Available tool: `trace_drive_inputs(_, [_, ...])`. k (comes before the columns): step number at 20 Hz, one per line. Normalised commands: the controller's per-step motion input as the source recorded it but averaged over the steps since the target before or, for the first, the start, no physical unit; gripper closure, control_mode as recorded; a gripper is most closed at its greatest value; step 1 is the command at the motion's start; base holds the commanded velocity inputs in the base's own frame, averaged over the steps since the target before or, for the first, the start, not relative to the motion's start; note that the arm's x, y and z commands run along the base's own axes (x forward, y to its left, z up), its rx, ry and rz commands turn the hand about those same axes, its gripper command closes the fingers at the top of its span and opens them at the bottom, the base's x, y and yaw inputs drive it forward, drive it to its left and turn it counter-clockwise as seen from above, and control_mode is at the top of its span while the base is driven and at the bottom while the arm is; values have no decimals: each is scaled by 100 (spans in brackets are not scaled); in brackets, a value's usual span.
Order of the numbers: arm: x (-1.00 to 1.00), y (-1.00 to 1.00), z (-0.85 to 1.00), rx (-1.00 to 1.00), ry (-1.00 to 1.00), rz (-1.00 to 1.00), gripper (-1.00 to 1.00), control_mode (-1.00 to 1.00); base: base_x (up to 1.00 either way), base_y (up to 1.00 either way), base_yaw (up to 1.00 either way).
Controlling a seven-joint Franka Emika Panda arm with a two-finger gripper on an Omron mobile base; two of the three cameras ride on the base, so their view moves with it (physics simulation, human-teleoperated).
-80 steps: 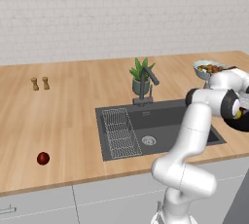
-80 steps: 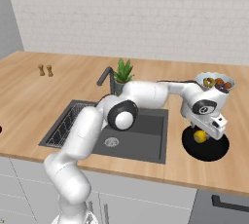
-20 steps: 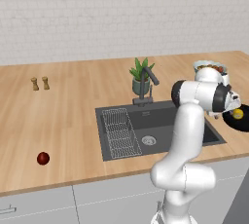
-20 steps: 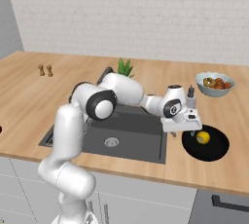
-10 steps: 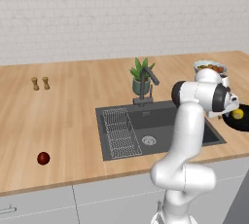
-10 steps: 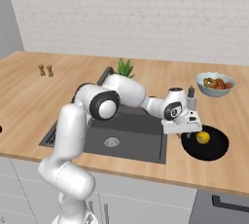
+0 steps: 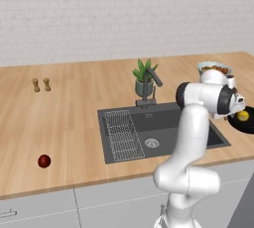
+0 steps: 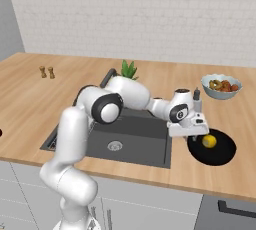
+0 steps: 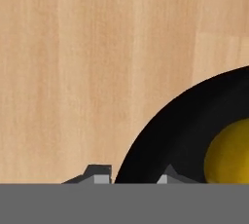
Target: Pick the lemon from the sink and place it in the bowl. Then pick the bowl and place it in the microwave. Then close the microwave door and press the start button.
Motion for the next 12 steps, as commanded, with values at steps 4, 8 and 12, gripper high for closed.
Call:
trace_drive_inputs(4, [-39, 13, 9, -8, -20, 27, 100, -100, 0, 0, 0])
trace_drive_inputs(8, [-36, 21, 12, -12, -1, 34, 100, -100, 0, 0, 0])
trace_drive_inputs(12, [-48, 31, 16, -18, 0, 36, 100, -100, 0, 0, 0])
